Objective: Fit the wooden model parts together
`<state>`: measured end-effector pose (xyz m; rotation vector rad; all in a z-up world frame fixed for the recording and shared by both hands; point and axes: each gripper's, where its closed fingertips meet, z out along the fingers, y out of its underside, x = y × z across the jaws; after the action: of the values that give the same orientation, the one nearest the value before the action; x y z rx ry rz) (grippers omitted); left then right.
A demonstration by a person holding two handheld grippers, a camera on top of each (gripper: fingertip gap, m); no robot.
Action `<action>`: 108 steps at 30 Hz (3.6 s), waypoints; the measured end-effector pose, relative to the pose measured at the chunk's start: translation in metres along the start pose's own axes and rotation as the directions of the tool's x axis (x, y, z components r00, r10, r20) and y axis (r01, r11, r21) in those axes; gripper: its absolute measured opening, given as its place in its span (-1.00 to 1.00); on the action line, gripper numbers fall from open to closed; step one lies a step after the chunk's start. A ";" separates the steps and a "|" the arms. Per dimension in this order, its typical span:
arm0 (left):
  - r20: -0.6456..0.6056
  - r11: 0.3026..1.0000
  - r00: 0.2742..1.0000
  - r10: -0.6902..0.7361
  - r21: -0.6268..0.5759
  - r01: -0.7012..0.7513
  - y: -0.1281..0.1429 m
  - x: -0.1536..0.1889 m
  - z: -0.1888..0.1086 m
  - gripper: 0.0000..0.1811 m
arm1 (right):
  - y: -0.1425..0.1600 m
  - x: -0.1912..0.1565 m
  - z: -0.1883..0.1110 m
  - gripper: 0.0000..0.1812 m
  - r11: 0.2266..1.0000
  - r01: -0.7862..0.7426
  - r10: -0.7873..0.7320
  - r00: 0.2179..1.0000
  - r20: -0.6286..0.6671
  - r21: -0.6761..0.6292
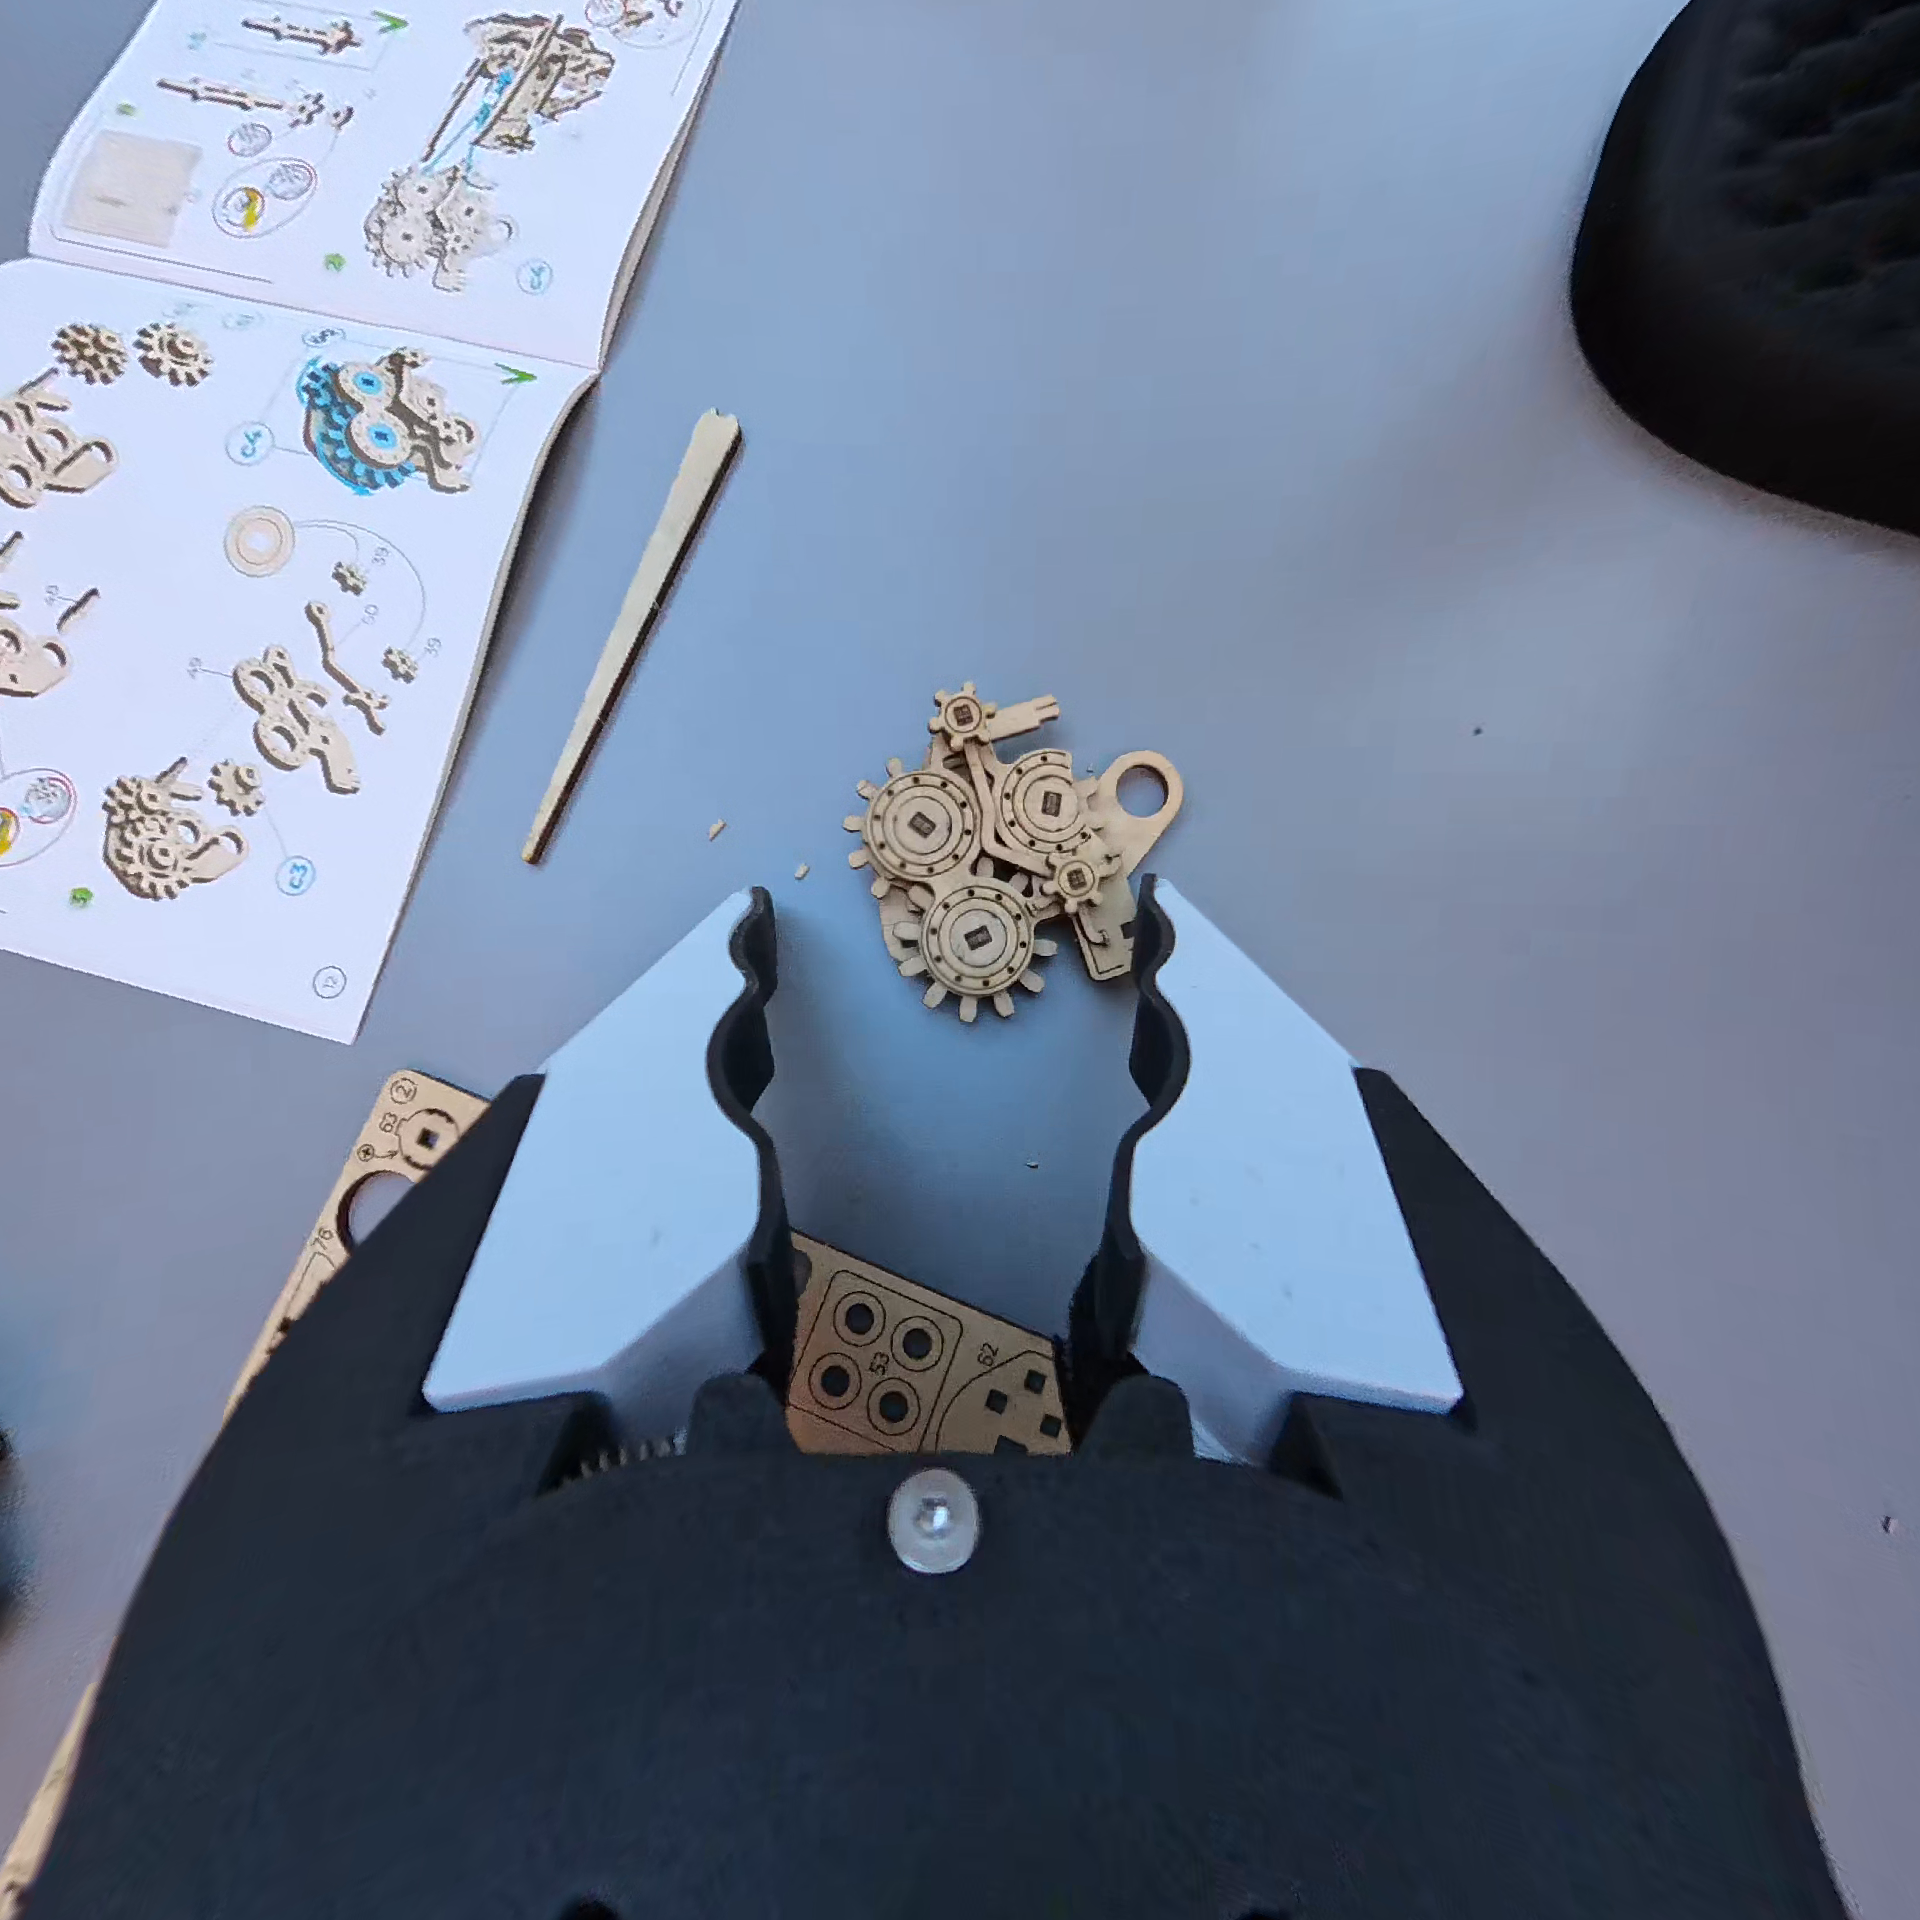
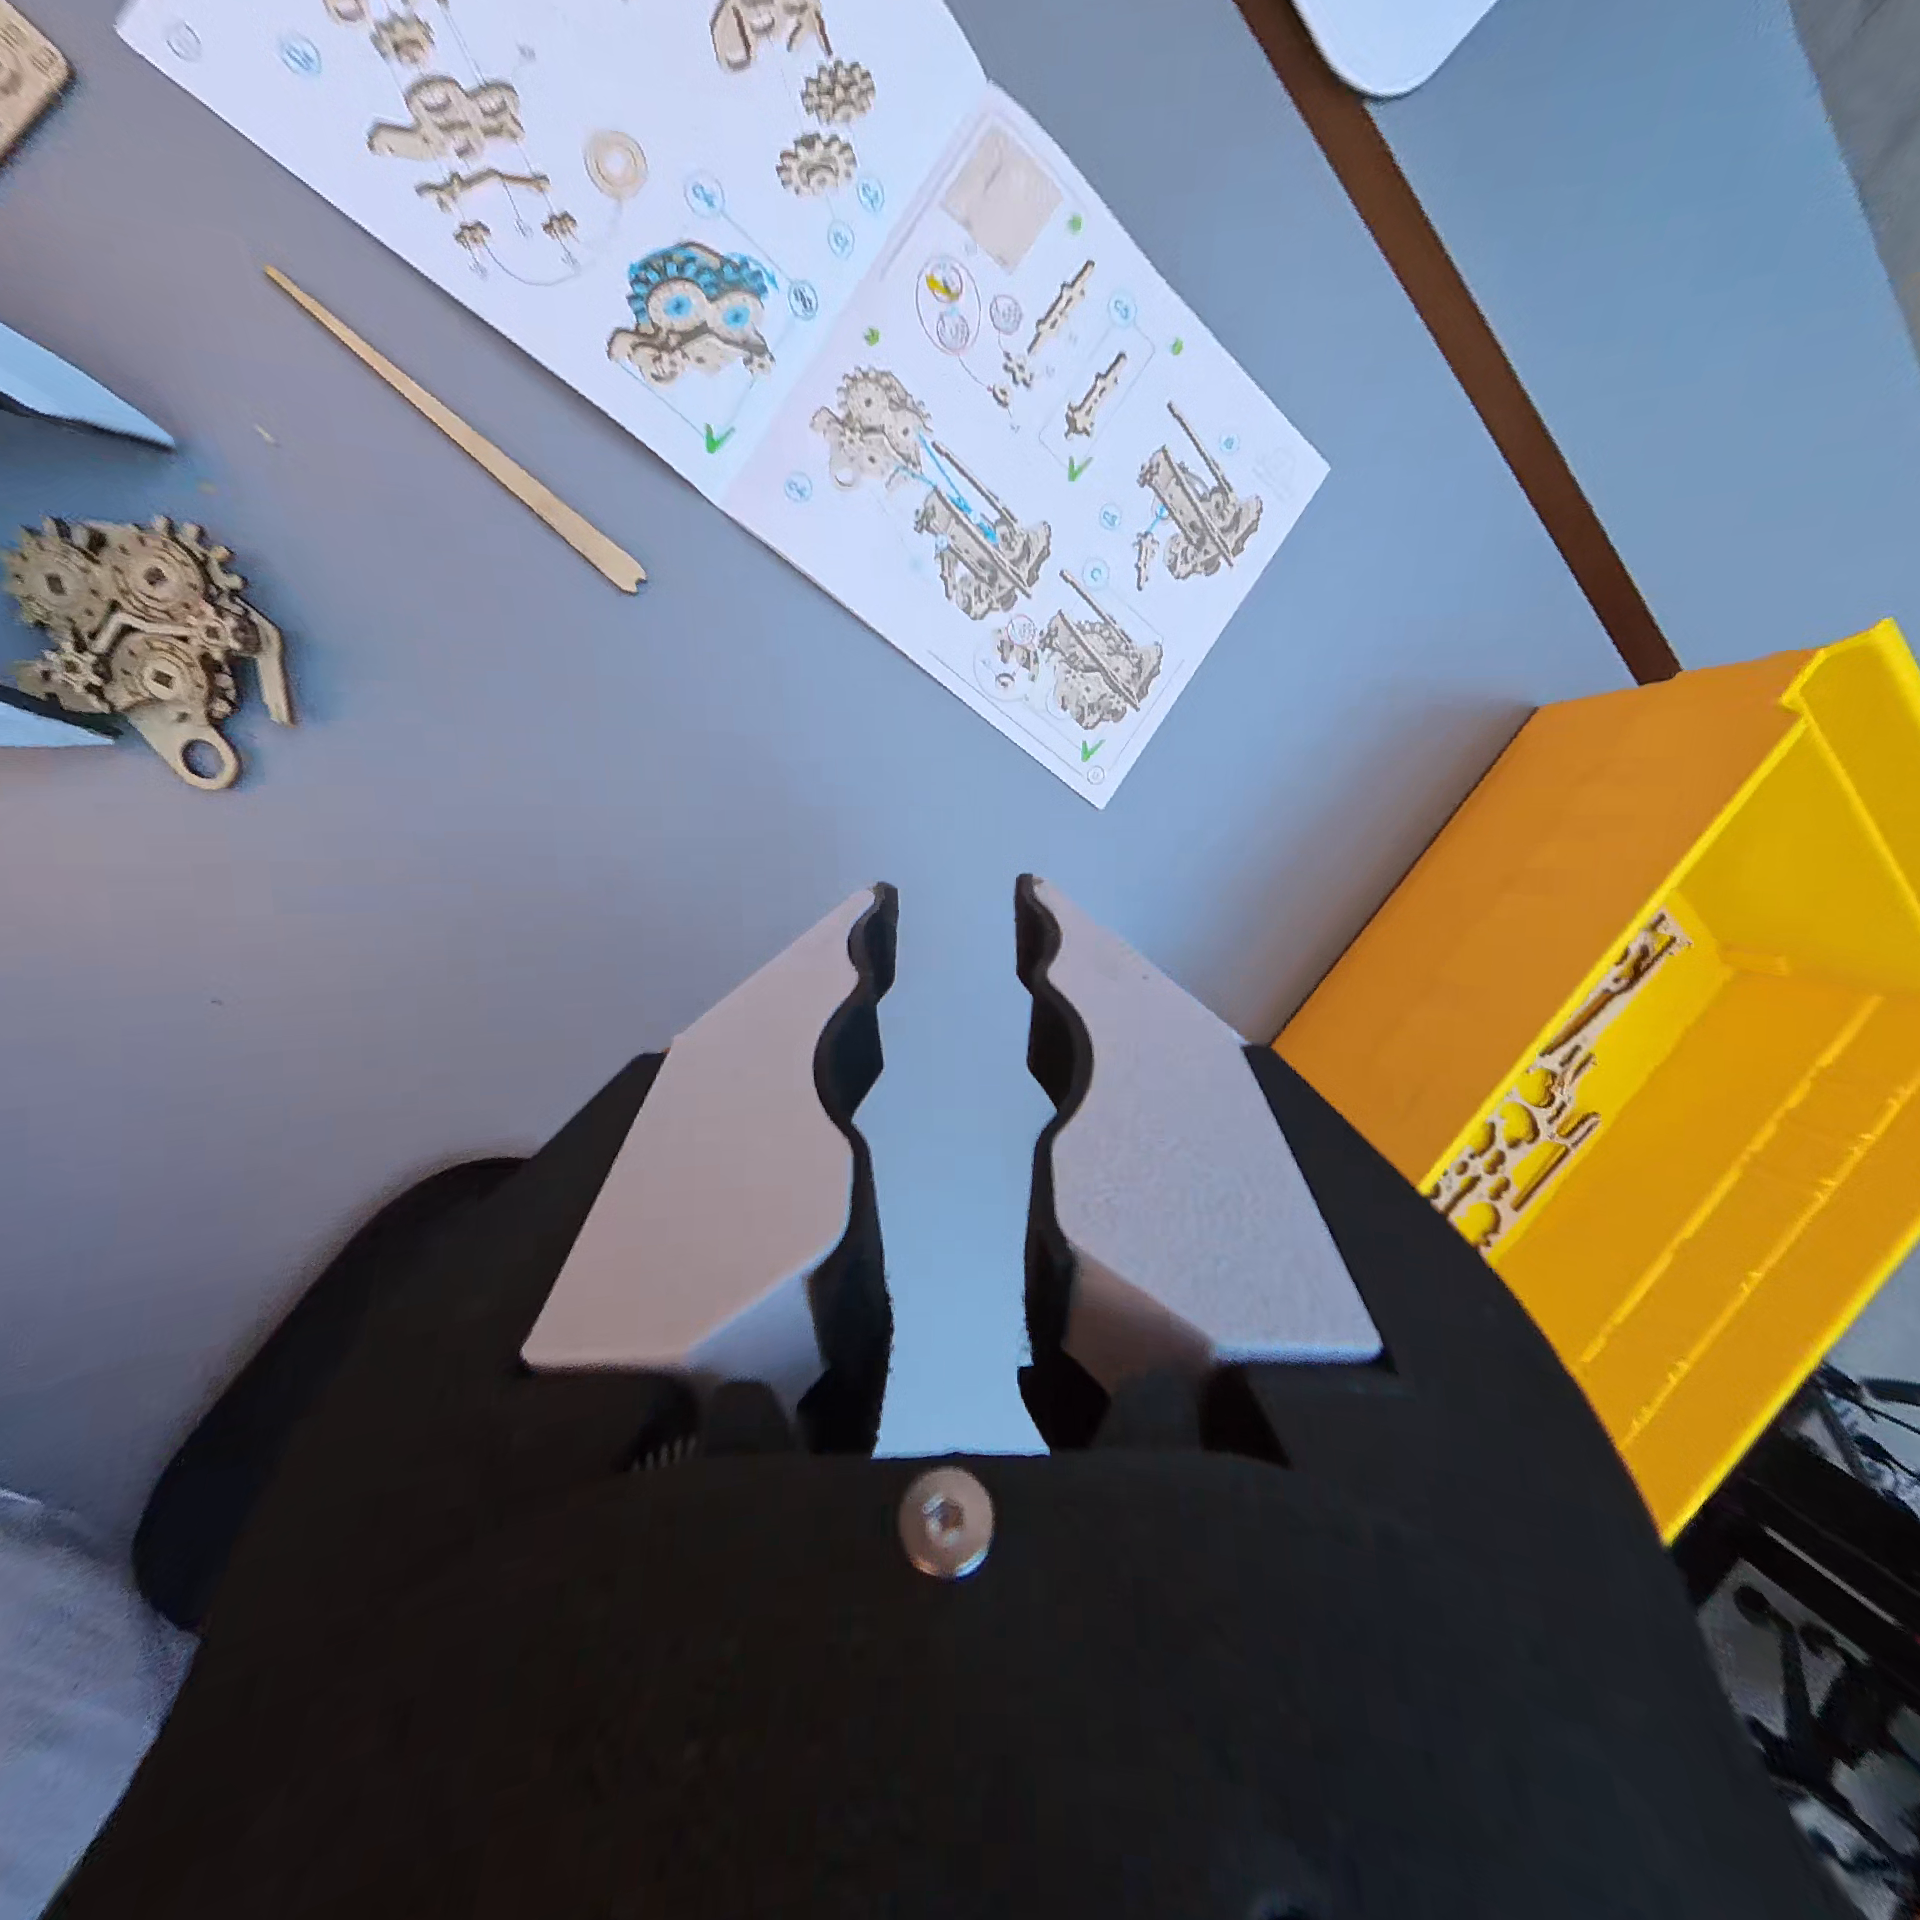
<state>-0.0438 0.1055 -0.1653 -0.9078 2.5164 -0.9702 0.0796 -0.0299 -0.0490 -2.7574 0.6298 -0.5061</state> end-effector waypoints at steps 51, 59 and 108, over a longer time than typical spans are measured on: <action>0.227 0.928 0.915 0.334 0.087 -0.361 -0.008 0.003 -0.009 -0.89 | -0.032 -0.168 0.064 -0.25 0.514 0.240 -0.790 0.506 0.346 0.824; 0.259 0.924 0.910 0.324 0.119 -0.363 -0.015 0.002 -0.014 -0.89 | -0.035 -0.172 0.067 -0.48 0.450 0.308 -0.809 0.538 0.237 0.838; -0.595 0.635 0.699 -0.396 0.373 0.677 -0.063 0.013 -0.051 -1.00 | -0.071 -0.149 -0.011 -0.33 0.186 0.182 -0.691 0.723 -0.003 0.966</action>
<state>-0.0491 0.0867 -0.0859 -1.4007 2.0016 -2.2447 -0.0244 0.0988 -0.0567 -1.6660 -0.5733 -0.1757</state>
